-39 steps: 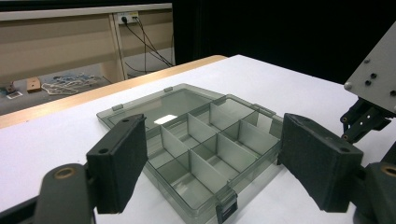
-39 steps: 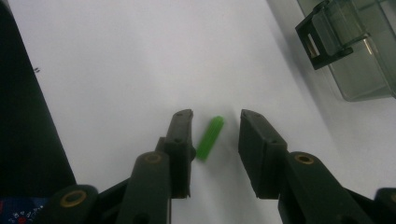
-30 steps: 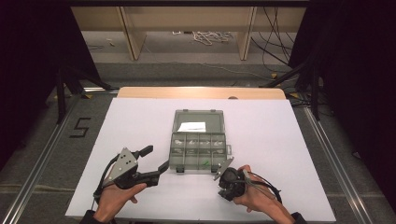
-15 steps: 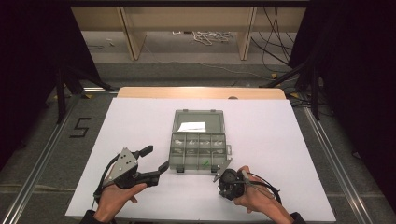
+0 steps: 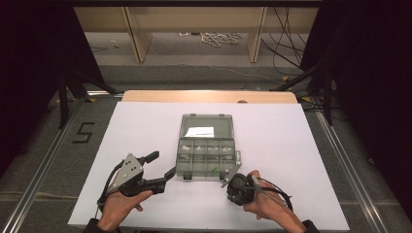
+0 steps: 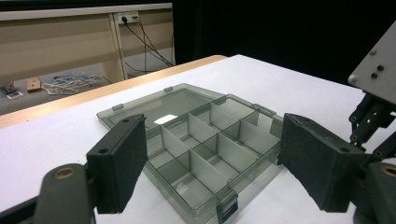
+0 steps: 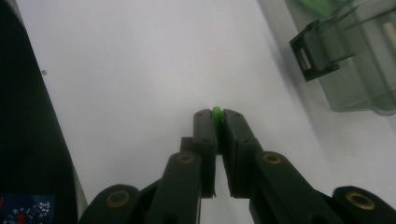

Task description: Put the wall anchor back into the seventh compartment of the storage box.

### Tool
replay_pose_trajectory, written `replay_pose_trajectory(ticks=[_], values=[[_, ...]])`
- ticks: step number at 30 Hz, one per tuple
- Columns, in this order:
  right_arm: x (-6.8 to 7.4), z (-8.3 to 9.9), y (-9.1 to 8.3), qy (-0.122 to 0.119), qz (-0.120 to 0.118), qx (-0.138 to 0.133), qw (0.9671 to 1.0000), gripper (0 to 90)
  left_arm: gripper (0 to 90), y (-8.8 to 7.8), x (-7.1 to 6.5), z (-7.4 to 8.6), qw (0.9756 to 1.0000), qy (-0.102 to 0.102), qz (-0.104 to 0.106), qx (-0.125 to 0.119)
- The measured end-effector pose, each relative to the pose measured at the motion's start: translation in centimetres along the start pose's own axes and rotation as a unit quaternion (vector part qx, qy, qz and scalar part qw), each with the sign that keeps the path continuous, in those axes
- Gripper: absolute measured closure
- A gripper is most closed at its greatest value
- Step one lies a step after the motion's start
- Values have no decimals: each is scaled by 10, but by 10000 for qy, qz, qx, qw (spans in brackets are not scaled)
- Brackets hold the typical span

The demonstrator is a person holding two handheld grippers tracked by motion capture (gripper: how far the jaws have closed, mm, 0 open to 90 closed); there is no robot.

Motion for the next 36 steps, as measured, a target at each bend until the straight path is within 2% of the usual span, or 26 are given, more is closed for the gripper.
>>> replay_pose_trajectory(ticks=[1,10,21,30,32,36], values=[[-1,-1,-2,-22,16,-46,10000,848,230,0,1,0,10000,78,4,15],[-9,-12,-16,11,147,-333,9993,848,230,0,1,0,10000,66,-13,5],[-24,-36,-31,-4,343,-654,9973,848,230,1,2,0,9999,122,-7,26],[-34,-54,-33,-2,441,-787,9959,848,230,1,1,1,10000,-13,-40,14],[-37,-59,-34,9,419,-803,9959,848,230,1,2,1,10000,63,-34,16],[-42,-68,-32,16,486,-885,9949,848,230,1,3,0,10000,54,-12,-33]])
Point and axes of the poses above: each handheld gripper's, and its own axes: y roughly forward along the jaws, z roughly out of its underside, x roughly to its left, the point moved 6 cm from there along y, roughly forward along the jaws, and after that the axes turned 2 degrees about z, right-handed, at the moved point
